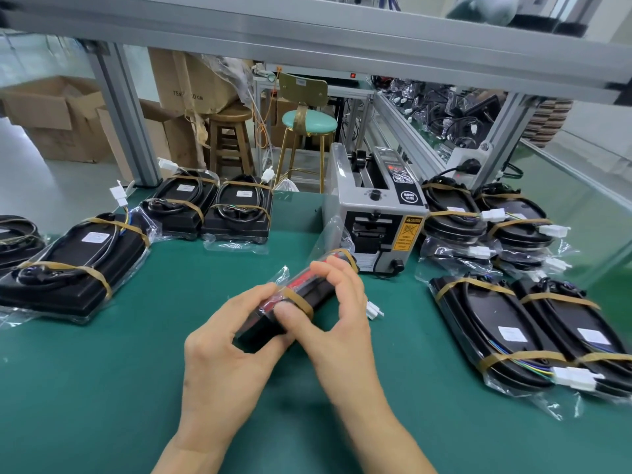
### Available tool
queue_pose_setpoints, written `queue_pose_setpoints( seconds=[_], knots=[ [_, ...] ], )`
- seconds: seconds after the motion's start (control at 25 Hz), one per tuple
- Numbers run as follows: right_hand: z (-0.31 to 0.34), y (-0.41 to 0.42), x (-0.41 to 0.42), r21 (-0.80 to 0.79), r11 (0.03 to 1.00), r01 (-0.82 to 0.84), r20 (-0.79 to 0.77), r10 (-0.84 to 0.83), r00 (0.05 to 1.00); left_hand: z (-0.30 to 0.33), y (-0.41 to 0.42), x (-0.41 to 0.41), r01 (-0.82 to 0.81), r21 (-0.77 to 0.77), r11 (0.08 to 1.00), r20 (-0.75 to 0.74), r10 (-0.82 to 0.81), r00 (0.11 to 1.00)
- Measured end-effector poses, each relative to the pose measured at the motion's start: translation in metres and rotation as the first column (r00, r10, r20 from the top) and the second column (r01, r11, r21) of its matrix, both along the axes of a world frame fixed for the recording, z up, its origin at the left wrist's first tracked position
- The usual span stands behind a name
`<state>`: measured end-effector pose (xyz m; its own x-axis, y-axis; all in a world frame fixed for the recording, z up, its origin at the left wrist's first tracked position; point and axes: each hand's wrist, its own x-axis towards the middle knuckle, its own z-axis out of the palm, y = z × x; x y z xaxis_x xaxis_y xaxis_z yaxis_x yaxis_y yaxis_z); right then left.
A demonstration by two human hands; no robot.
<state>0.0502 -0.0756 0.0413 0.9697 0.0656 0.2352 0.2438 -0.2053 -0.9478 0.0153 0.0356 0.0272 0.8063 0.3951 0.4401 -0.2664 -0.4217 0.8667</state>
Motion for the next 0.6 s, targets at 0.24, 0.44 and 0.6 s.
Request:
queue_pose_setpoints(
  seconds=[0.24, 0.44, 0.6],
  knots=[
    [0.007, -0.002, 0.017, -0.101, 0.994, 0.051, 0.015, -0.049, 0.999, -0.001, 0.007, 0.001, 0.044, 0.092, 0.995, 0.016, -0.045, 0.999],
    [0.007, -0.050, 0.045, -0.252, 0.953, -0.170, -0.019, 0.171, 0.985, -0.003, 0.051, -0.001, 0.089, -0.154, 0.984, 0.047, -0.083, 0.995],
    [-0.001, -0.061, 0.060, -0.111, 0.939, -0.325, -0.114, 0.313, 0.943, 0.004, 0.066, -0.003, 0.139, -0.128, 0.982, -0.050, -0.146, 0.988]
  ],
)
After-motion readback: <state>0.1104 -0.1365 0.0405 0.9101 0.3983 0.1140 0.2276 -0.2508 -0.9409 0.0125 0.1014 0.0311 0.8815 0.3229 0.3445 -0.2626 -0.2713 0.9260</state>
